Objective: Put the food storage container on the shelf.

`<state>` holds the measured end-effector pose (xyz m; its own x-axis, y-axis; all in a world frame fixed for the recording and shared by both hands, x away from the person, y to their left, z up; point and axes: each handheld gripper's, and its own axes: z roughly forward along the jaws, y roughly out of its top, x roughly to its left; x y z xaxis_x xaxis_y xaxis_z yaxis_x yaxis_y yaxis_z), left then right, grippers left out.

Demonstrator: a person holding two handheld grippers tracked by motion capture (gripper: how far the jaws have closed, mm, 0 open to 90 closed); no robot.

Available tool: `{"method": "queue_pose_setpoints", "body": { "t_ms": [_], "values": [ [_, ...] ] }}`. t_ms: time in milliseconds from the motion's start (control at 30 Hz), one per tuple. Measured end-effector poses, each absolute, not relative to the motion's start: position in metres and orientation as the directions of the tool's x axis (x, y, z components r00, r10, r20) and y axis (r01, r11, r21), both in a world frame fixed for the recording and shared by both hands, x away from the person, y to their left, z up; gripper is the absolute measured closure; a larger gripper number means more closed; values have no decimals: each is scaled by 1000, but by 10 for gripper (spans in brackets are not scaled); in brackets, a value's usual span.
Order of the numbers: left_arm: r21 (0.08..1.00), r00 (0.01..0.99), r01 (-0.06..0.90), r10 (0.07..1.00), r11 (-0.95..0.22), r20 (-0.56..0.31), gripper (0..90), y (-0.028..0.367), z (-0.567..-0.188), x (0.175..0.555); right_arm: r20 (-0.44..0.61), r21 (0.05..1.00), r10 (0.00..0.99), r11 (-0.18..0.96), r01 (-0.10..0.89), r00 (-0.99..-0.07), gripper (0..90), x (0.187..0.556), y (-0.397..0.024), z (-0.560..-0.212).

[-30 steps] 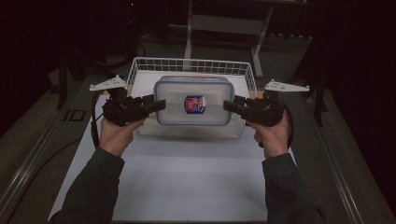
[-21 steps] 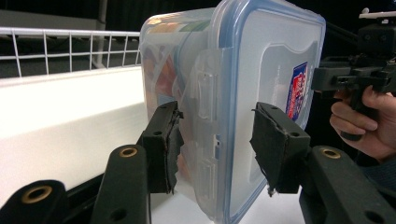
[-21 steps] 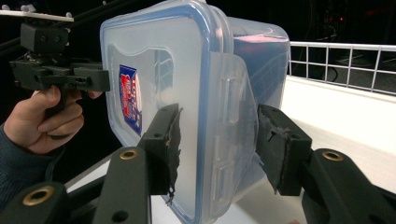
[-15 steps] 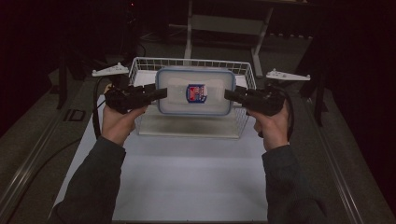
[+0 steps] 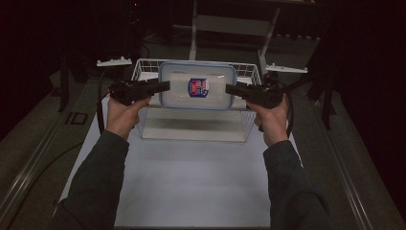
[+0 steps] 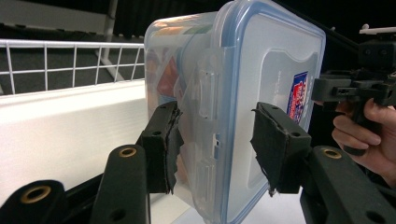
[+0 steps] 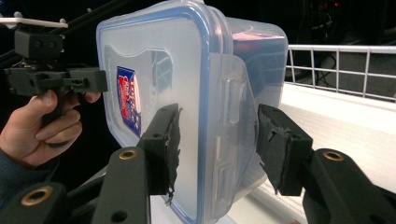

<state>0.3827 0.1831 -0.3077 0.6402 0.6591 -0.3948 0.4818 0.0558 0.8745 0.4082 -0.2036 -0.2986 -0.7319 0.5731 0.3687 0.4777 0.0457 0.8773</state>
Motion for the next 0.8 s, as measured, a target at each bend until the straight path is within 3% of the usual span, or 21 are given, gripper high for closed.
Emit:
{"method": "queue_pose_setpoints", "body": {
  "t_ms": [800],
  "values": [
    [850,610,520,659,88,-441,513,184,-325,403,410,846,600,33,533,-687,496,430,-200,-316]
  ]
}}
